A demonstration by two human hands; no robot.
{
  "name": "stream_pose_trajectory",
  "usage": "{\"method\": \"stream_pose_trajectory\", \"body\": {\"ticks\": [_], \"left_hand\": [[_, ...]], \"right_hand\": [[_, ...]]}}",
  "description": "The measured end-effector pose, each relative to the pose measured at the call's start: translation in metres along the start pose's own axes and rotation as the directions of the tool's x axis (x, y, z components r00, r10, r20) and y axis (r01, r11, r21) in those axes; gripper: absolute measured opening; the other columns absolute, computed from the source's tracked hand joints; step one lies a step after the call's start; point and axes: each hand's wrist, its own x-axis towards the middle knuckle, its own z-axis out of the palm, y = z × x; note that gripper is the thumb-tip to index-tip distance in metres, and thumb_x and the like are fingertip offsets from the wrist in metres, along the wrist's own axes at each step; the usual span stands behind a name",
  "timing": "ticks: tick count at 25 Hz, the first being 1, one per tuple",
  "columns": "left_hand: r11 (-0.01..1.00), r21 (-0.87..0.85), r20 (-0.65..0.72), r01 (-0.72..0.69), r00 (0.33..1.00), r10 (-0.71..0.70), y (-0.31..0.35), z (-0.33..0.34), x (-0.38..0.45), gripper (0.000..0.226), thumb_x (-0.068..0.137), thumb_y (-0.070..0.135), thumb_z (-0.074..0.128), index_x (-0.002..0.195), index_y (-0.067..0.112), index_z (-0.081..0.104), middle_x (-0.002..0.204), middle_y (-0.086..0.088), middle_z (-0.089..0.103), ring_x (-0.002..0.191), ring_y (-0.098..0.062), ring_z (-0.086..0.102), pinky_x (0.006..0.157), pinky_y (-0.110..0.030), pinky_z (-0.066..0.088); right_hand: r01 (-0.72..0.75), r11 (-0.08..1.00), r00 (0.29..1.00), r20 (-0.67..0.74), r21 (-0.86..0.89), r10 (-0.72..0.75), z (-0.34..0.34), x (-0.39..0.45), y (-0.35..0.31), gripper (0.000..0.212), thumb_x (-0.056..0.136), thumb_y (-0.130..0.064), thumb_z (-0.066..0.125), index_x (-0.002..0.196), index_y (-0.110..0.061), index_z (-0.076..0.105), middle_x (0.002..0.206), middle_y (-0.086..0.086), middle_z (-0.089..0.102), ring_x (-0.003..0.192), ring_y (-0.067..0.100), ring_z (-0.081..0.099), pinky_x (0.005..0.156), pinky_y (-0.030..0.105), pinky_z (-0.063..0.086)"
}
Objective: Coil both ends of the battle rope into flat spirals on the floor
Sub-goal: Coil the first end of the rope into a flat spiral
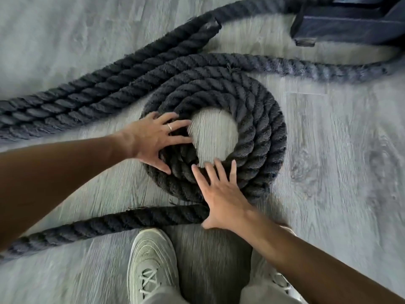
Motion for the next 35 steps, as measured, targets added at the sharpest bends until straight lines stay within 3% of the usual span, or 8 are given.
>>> {"method": "stream_pose_trajectory", "body": {"ticks": [3,10,17,21,23,27,31,35], "left_hand": [[0.999,-0.027,0.138,0.047,0.989,-0.043,-0.002,-0.007,0.015,0.115,0.045,0.108,0.031,0.146,0.063,-0.003,0.165,0.014,0.0,0.149,-0.037,-0.009,0.113,-0.069,0.024],[0.974,-0.141,0.216,0.179,0.965,-0.146,0.014,-0.014,0.004,0.12,0.042,0.109,0.034,0.147,0.063,0.001,0.163,0.022,-0.001,0.15,-0.04,-0.012,0.101,-0.078,0.034],[0.818,-0.355,0.225,0.452,0.891,-0.395,0.091,-0.011,0.008,0.124,0.043,0.11,0.027,0.151,0.053,0.008,0.163,0.009,0.01,0.147,-0.052,-0.004,0.094,-0.083,0.032],[0.886,-0.233,0.064,0.401,0.915,-0.398,0.074,-0.008,0.01,0.109,0.056,0.108,0.005,0.151,0.055,0.008,0.166,0.008,0.009,0.147,-0.05,0.001,0.104,-0.08,0.021],[0.93,-0.154,0.023,0.334,0.942,-0.335,0.038,-0.005,0.009,0.096,0.065,0.101,-0.004,0.15,0.059,0.004,0.168,0.01,0.0,0.149,-0.047,-0.006,0.108,-0.079,0.016],[0.962,-0.16,0.256,0.222,0.95,-0.177,-0.005,-0.01,0.02,0.097,0.06,0.104,0.01,0.148,0.063,0.005,0.16,0.02,-0.027,0.147,-0.045,-0.021,0.105,-0.077,0.027],[0.961,-0.083,0.31,0.265,0.923,-0.228,0.02,-0.018,0.034,0.105,0.06,0.094,0.004,0.154,0.048,0.013,0.166,0.016,-0.008,0.142,-0.058,-0.02,0.1,-0.077,0.034],[0.959,-0.09,0.258,0.267,0.937,-0.237,0.029,-0.019,0.025,0.103,0.064,0.09,0.0,0.153,0.043,0.021,0.163,0.009,0.013,0.148,-0.052,-0.007,0.104,-0.077,0.03]], "right_hand": [[0.029,0.999,0.998,-0.052,0.038,-0.027,0.003,0.0,0.003,0.151,0.052,-0.066,0.086,0.159,-0.023,-0.012,0.162,0.015,0.012,0.15,0.041,0.003,0.111,0.07,-0.021],[0.144,0.983,0.988,-0.073,0.111,-0.136,0.003,-0.001,0.025,0.142,0.053,-0.058,0.087,0.16,-0.026,0.0,0.16,0.005,0.014,0.148,0.027,0.011,0.111,0.061,-0.027],[0.284,0.956,0.948,0.17,-0.078,-0.268,-0.042,-0.007,0.121,0.144,0.048,-0.062,0.088,0.157,-0.041,-0.004,0.165,-0.002,0.012,0.152,0.019,0.004,0.118,0.06,-0.018],[0.089,0.996,0.993,0.077,-0.008,-0.089,-0.02,-0.008,0.069,0.152,0.044,-0.091,0.072,0.156,-0.017,0.002,0.164,0.015,0.012,0.153,0.033,0.002,0.116,0.065,-0.015],[-0.055,0.994,0.998,0.004,0.091,0.055,-0.003,-0.012,0.032,0.153,0.044,-0.091,0.072,0.155,-0.008,0.005,0.165,0.018,0.008,0.154,0.036,-0.006,0.118,0.067,-0.008],[-0.068,0.981,0.992,-0.091,0.183,0.086,0.009,-0.017,0.02,0.156,0.047,-0.08,0.08,0.158,-0.027,-0.015,0.166,0.017,0.001,0.153,0.036,-0.014,0.116,0.071,-0.006],[-0.033,0.995,0.998,-0.05,0.098,0.038,0.008,-0.013,0.025,0.155,0.047,-0.066,0.087,0.155,-0.037,-0.021,0.163,0.016,-0.008,0.15,0.039,-0.017,0.112,0.073,-0.015],[0.047,0.994,0.998,-0.053,0.094,-0.042,0.01,-0.014,0.045,0.15,0.047,-0.065,0.086,0.155,-0.046,-0.016,0.163,0.013,0.0,0.15,0.033,-0.009,0.113,0.065,-0.018]]}}
